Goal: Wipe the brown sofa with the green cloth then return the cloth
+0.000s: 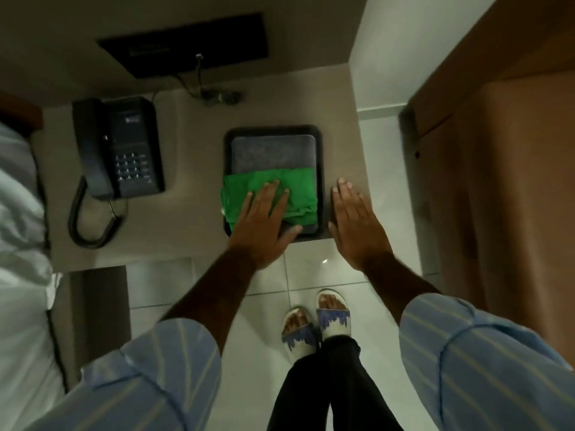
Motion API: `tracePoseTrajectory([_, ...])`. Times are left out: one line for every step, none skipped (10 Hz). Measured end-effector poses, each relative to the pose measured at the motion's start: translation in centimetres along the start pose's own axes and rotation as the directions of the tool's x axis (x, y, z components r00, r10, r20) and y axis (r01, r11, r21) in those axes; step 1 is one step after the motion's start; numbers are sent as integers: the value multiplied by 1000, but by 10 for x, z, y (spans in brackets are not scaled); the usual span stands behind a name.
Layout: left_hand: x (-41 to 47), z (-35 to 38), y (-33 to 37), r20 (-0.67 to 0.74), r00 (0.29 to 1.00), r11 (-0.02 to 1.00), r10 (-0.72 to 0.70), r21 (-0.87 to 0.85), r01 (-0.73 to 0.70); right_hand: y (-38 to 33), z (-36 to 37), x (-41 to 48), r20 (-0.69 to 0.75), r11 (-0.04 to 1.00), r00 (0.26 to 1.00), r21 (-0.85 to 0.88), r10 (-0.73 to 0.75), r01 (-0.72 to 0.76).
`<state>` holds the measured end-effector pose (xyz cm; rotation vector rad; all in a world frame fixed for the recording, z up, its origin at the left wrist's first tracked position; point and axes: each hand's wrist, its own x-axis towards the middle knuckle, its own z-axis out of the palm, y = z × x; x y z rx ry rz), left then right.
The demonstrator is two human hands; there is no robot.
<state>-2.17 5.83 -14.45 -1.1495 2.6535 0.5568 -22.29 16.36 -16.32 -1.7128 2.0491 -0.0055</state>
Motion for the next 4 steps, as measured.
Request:
tracePoseTrajectory([-6, 15, -5, -13, 1000, 999, 16, 45, -16, 7, 13, -3, -11, 997, 1000, -81, -21, 20])
tracePoseTrajectory([-6, 10, -3, 25, 1000, 998, 9, 66, -10, 9, 12, -3, 34, 995, 999, -99, -23, 26])
tracePoseTrajectory([-3, -11, 0, 153, 988, 1000, -15, 7, 14, 5, -13, -2, 131, 999, 991, -23, -33, 36])
tracePoseTrajectory([-5, -65, 4, 141, 988, 998, -57, -29, 62, 0, -86, 0, 17, 992, 999, 124, -37, 34])
